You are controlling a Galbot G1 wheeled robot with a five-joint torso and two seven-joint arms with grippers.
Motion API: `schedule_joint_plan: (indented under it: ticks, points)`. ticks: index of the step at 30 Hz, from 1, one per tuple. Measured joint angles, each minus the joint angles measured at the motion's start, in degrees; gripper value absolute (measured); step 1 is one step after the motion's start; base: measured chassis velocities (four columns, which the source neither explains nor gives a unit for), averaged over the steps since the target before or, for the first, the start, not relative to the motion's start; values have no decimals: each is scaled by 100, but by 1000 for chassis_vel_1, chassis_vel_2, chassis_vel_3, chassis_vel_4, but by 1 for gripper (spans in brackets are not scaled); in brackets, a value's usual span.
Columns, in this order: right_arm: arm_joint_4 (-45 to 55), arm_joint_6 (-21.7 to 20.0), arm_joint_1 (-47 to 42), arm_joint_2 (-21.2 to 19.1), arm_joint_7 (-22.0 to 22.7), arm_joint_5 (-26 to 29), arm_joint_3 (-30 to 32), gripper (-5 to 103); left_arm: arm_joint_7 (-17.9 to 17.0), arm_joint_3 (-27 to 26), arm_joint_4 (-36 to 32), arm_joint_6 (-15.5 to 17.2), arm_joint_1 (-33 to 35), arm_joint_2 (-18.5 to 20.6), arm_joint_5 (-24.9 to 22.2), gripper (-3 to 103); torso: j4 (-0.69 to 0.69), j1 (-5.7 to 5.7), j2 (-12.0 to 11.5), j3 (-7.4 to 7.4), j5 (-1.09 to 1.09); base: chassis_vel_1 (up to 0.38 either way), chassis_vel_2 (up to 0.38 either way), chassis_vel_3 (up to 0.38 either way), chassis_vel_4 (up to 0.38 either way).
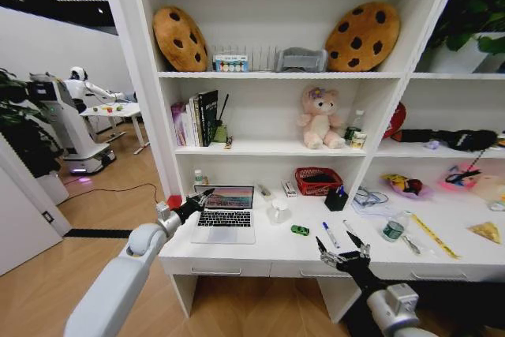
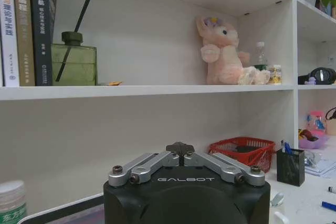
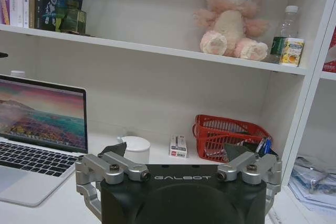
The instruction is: Organize the objects on the table.
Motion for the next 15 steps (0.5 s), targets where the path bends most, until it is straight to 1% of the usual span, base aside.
schedule_joint_plan:
  ticks: [4, 8, 15]
  points:
    - [15, 0, 9, 7, 12, 12, 36, 100, -26, 216, 215, 9, -275, -137, 40, 0, 1, -1, 1, 0, 0, 0, 0, 0, 0]
    - [12, -7, 64, 12, 37, 39, 71, 100, -25, 319, 465, -7, -555, -245, 138, 0, 1, 0, 0, 0, -1, 0, 0, 0, 0]
    - [-55, -31, 103, 36, 79, 13, 48, 100, -8, 503, 643, -14, -778, -287, 151, 0, 1, 0, 0, 0, 0, 0, 0, 0, 0]
